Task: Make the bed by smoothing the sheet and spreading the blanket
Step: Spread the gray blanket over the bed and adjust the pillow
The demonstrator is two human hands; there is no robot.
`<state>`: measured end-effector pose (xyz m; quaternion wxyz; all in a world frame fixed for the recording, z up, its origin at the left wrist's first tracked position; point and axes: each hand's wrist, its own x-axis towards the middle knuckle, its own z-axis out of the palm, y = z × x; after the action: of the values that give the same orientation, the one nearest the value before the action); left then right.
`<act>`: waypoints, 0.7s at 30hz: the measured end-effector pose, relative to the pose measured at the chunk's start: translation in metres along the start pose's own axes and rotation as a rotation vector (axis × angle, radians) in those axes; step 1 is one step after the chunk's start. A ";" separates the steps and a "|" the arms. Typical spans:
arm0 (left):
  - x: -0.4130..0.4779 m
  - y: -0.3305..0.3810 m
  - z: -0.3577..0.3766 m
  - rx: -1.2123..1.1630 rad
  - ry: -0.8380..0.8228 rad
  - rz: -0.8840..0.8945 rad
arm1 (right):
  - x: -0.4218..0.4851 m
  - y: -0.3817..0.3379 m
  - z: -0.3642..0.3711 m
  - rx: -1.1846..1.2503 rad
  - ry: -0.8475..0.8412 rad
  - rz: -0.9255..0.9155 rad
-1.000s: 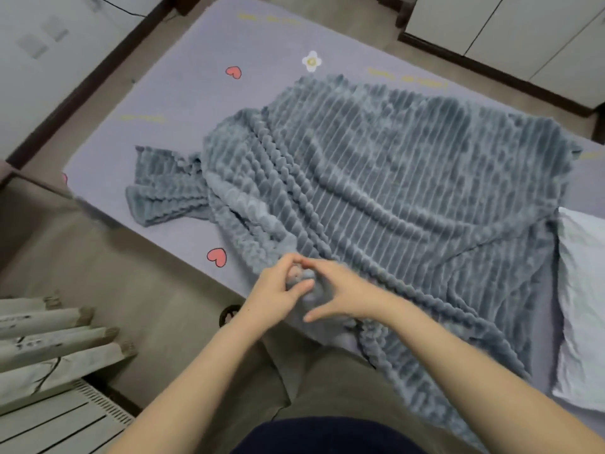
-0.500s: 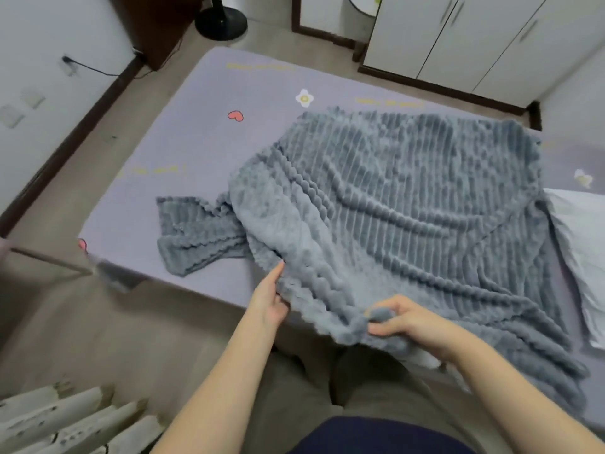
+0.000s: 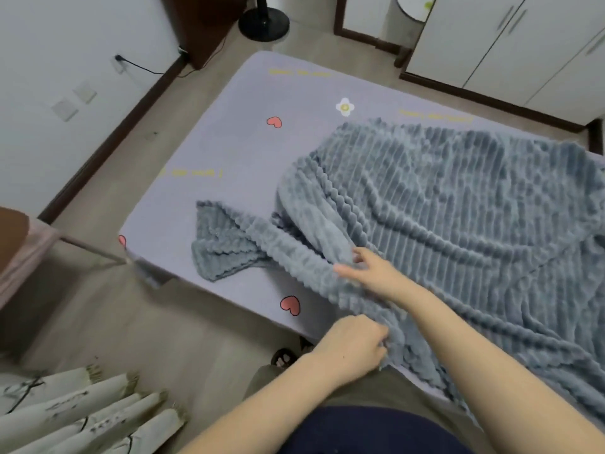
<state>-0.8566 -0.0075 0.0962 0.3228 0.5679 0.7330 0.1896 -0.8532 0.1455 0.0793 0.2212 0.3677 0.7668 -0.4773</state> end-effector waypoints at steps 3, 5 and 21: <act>0.008 -0.020 -0.015 -0.056 -0.064 -0.052 | 0.036 -0.011 0.012 -0.543 -0.219 0.061; 0.012 -0.043 -0.024 -0.310 -0.078 -0.221 | 0.053 -0.013 0.009 -0.616 -0.257 0.076; 0.034 -0.233 -0.135 -2.043 0.675 -0.889 | 0.029 -0.035 -0.026 -0.135 -0.543 0.105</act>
<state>-1.1197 -0.0288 0.0340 0.4568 -0.3431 0.4222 0.7039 -0.8983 0.1693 0.0913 0.4670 0.2501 0.6893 -0.4942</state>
